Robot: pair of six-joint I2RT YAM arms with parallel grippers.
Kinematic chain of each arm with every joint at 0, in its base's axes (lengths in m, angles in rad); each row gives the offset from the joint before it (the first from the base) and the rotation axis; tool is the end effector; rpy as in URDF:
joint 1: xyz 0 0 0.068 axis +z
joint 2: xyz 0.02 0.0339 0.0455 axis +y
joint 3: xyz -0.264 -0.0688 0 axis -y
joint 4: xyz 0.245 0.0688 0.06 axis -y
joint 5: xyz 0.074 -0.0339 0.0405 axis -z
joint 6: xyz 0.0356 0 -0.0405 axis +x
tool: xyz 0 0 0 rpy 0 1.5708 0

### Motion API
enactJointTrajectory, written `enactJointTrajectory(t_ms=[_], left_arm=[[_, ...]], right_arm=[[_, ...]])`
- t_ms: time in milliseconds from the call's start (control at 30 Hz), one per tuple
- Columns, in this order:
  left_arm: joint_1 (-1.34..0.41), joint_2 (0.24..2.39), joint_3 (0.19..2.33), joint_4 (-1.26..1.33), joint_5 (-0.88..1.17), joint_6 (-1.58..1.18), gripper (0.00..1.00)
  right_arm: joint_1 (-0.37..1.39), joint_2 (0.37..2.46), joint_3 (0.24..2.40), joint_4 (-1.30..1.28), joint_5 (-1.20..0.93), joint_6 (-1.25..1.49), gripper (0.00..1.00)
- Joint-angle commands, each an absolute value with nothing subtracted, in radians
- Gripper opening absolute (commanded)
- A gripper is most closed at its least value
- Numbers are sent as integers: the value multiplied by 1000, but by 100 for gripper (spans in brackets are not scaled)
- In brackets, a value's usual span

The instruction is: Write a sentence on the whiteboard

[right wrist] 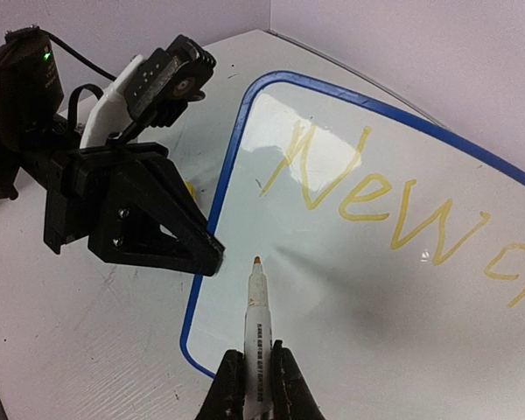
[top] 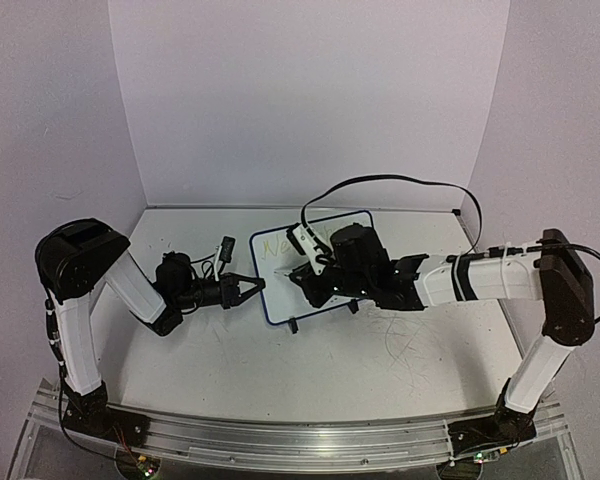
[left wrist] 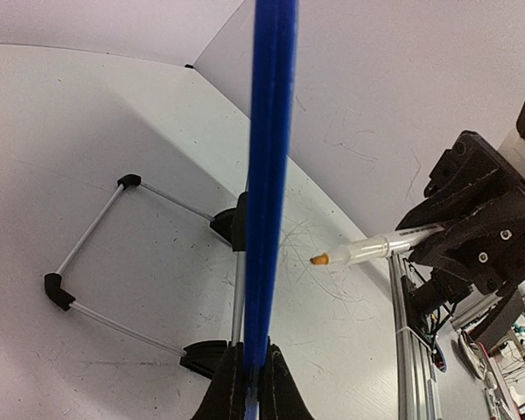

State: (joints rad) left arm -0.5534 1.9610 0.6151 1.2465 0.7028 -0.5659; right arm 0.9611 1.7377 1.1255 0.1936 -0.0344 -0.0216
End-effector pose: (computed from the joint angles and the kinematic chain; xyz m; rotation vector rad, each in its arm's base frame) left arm 0.2722 -0.1952 0.1222 0.5738 1.7657 -1.3943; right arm 0.2274 0.3278 0.2376 -0.9857 1.7935 0.6331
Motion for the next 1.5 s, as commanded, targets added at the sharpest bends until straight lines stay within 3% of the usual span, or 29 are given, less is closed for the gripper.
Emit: enactJointTrajectory(t_ms=[0,600,1467], left_arm=[[-563,1935,637,1201,683,-556,0],[-563,1929,638,1192,685,-549,0],[-563,1929,647,1178,688,-541,0]], right_arm=[[966,1756,1166,205,-51,-8,0],[966,1802,1194,204,51,37,0],[981,1837,1210,207,8,44,0]])
